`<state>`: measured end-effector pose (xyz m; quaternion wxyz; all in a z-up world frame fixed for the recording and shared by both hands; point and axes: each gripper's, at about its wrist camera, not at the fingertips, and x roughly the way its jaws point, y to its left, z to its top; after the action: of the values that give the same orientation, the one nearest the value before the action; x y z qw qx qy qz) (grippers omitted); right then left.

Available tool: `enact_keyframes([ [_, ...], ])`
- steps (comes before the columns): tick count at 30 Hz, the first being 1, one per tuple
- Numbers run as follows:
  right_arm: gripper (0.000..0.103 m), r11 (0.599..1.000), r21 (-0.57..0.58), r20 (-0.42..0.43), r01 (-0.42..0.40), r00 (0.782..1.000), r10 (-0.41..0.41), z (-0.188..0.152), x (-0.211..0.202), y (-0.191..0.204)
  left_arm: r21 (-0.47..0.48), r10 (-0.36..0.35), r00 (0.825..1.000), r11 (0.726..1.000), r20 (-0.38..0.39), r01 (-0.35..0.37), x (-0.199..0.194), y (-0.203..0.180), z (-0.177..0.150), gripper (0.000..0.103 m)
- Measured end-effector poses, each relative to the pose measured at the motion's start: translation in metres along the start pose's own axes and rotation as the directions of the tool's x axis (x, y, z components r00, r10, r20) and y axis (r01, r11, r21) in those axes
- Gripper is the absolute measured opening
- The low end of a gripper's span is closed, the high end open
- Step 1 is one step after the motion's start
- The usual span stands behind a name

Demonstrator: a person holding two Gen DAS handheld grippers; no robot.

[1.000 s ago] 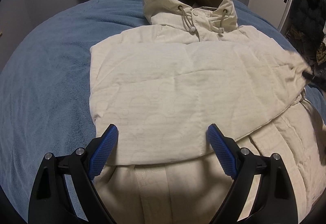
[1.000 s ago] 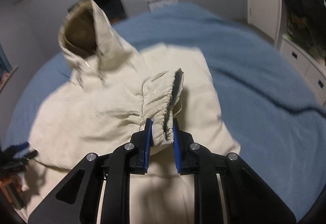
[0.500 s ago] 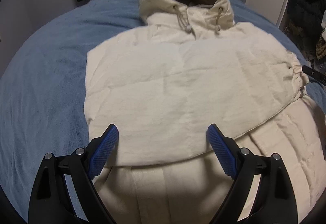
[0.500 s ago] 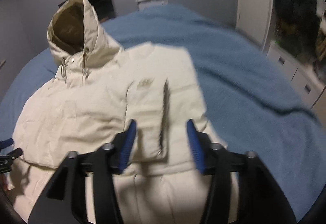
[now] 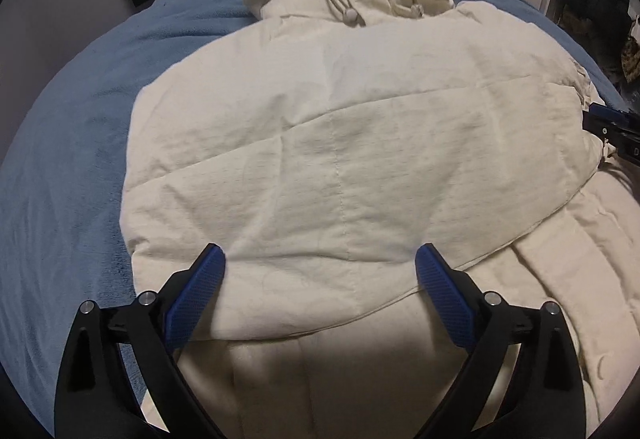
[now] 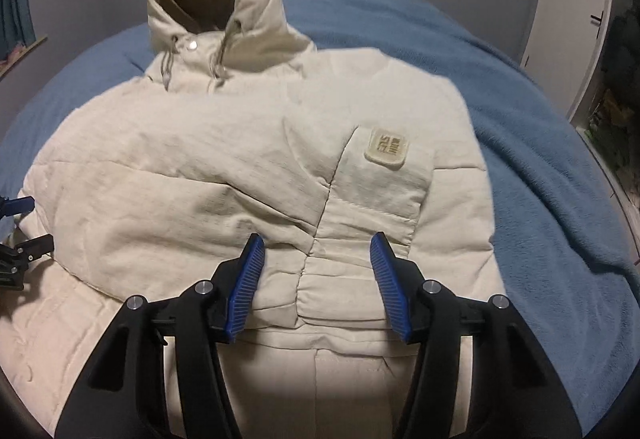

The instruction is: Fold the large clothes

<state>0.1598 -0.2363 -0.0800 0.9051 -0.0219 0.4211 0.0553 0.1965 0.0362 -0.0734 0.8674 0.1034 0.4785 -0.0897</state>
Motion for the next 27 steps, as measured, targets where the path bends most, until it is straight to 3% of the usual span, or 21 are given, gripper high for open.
enact_keyframes([
  [6, 0.054, 0.998, -0.043, 0.015, 0.052, 0.999, -0.051, -0.009, 0.009, 0.009, 0.000, -0.016, 0.999, 1.000, -0.028, 0.016, 0.012, 0.001, -0.001, 0.096],
  [11, 0.054, 0.996, -0.057, 0.008, 0.067, 0.998, -0.067, -0.006, 0.010, 0.011, 0.007, 0.011, 1.000, 1.000, 0.013, -0.011, -0.008, -0.002, -0.001, 0.096],
  [12, 0.056, 0.997, -0.057, 0.000, 0.059, 0.998, -0.059, -0.004, 0.008, 0.010, 0.011, 0.019, 1.000, 1.000, 0.025, -0.019, -0.014, -0.003, 0.000, 0.096],
  [15, 0.078, 0.999, -0.047, -0.026, 0.005, 1.000, -0.007, 0.007, -0.008, 0.003, 0.033, 0.015, 0.996, 0.999, 0.083, -0.018, -0.040, -0.007, 0.011, 0.096],
  [19, 0.084, 1.000, 0.011, 0.026, -0.014, 1.000, 0.014, 0.031, -0.027, -0.009, 0.015, -0.036, 0.993, 0.999, 0.112, 0.034, -0.054, -0.006, 0.043, 0.096],
  [23, 0.084, 0.998, 0.067, -0.010, 0.019, 1.000, -0.018, 0.056, -0.006, -0.016, -0.055, -0.055, 0.993, 0.997, 0.102, 0.061, -0.034, -0.006, 0.086, 0.096],
  [27, 0.091, 0.990, 0.136, -0.077, 0.032, 0.997, -0.022, 0.064, 0.032, -0.025, -0.118, -0.024, 0.999, 0.993, 0.045, 0.029, 0.006, -0.004, 0.102, 0.096],
])
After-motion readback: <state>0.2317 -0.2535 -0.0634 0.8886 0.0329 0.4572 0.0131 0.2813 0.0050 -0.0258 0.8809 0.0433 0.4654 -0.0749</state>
